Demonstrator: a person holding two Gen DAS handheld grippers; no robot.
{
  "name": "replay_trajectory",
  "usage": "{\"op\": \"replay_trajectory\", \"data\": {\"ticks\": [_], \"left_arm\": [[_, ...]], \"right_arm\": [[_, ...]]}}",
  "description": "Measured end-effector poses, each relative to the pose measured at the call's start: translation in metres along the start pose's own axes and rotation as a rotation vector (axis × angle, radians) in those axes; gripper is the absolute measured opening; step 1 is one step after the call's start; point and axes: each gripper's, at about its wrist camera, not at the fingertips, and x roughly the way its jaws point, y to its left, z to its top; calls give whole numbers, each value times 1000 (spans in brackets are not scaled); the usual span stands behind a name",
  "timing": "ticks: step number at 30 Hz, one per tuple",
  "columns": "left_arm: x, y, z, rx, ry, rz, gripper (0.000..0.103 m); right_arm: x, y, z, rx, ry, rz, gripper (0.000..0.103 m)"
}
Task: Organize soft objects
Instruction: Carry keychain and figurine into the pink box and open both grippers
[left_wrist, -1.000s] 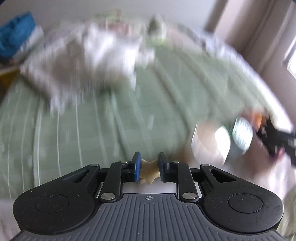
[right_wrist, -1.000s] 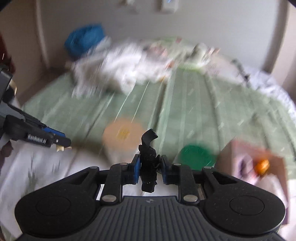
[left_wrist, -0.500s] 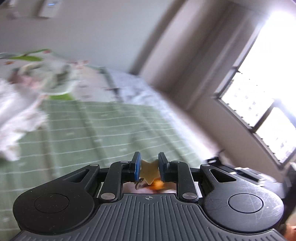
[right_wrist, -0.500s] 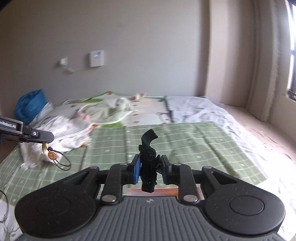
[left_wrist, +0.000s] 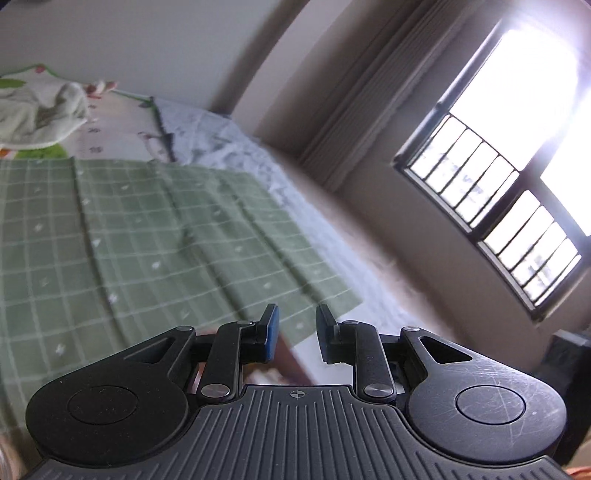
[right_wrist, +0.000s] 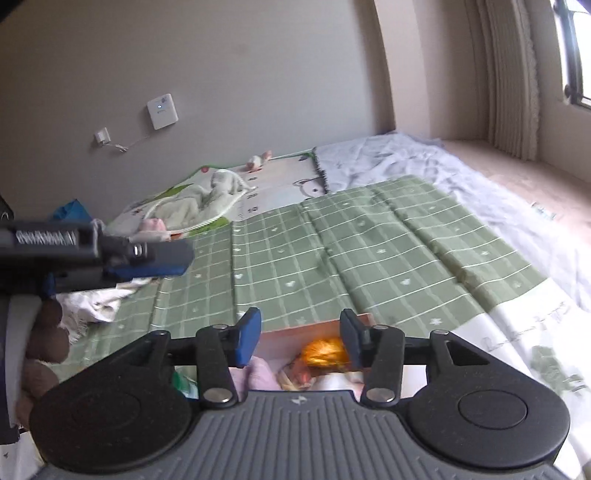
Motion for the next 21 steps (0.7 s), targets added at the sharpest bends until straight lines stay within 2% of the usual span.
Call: {"op": "replay_trajectory", "data": {"ticks": [2, 4, 6, 10, 13, 15, 17, 19, 21], "left_arm": [[-5, 9, -24, 5, 9, 42, 24], [-15, 11, -57, 22, 18, 84, 24], [-28, 10, -95, 63, 31, 138, 24], [-59, -3, -184, 239, 70, 273, 25], [-69, -5, -245, 228, 118, 333, 25], [-62, 0, -271, 177, 123, 363, 25], [-53, 3, -286, 152, 116, 391, 26], [-51, -2, -294, 202, 85, 407, 27], [-44, -9, -293, 252, 86, 403, 27]], "right_arm": [[-4, -2, -12, -20, -12, -29, 57], [-9, -4, -31, -28, -3, -37, 60], [-12, -1, -55, -43, 30, -15, 60], [-27, 7, -114, -62, 110, 16, 60], [-45, 15, -166, -106, 153, -21, 62], [-55, 17, -201, -106, 158, -68, 69], [-56, 16, -233, -82, 161, -128, 71], [-48, 17, -256, -68, 177, -183, 71], [-37, 18, -267, -47, 180, -221, 75]]}}
